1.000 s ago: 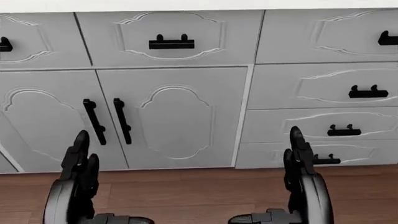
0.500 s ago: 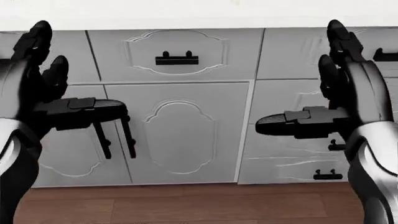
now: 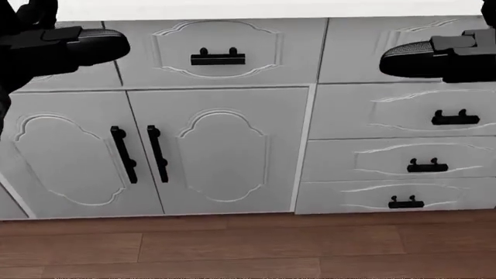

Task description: Push down the lever of the toaster to turn it on.

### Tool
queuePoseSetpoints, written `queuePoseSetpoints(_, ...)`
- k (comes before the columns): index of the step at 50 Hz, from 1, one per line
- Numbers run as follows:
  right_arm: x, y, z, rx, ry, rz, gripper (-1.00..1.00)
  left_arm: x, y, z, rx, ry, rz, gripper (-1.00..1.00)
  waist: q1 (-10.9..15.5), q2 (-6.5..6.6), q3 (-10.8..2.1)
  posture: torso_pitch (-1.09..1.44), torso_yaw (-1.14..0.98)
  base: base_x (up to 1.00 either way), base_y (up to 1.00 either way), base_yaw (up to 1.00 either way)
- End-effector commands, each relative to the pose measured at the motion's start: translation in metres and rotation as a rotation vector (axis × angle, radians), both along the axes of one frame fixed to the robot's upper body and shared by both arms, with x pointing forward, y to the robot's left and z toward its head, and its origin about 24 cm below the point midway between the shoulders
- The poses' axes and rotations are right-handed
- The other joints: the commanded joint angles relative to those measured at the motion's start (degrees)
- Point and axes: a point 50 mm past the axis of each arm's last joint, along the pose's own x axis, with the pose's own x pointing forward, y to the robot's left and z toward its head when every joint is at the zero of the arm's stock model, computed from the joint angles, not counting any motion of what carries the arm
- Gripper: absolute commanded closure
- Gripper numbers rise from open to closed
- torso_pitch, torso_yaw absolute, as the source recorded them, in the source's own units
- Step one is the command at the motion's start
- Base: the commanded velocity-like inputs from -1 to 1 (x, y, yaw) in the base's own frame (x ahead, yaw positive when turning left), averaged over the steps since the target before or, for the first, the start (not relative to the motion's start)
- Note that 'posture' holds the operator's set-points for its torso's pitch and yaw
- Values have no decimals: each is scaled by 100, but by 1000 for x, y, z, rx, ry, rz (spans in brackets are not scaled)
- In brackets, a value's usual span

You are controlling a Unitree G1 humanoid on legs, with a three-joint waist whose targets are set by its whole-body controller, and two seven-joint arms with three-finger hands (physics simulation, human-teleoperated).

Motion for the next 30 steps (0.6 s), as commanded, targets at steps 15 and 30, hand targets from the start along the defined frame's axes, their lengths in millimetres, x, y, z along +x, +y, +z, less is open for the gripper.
queuePoseSetpoints(15, -13, 2, 20, 5, -108, 5, -100, -12, 4, 26, -7, -134, 5, -100, 0, -16, -143, 0, 0, 0, 0, 0)
queuePoseSetpoints(30, -13, 4, 21, 30, -117, 0, -100, -13, 4, 27, -14, -136, 0, -100, -89, 278, -188, 0, 0, 0, 13, 0)
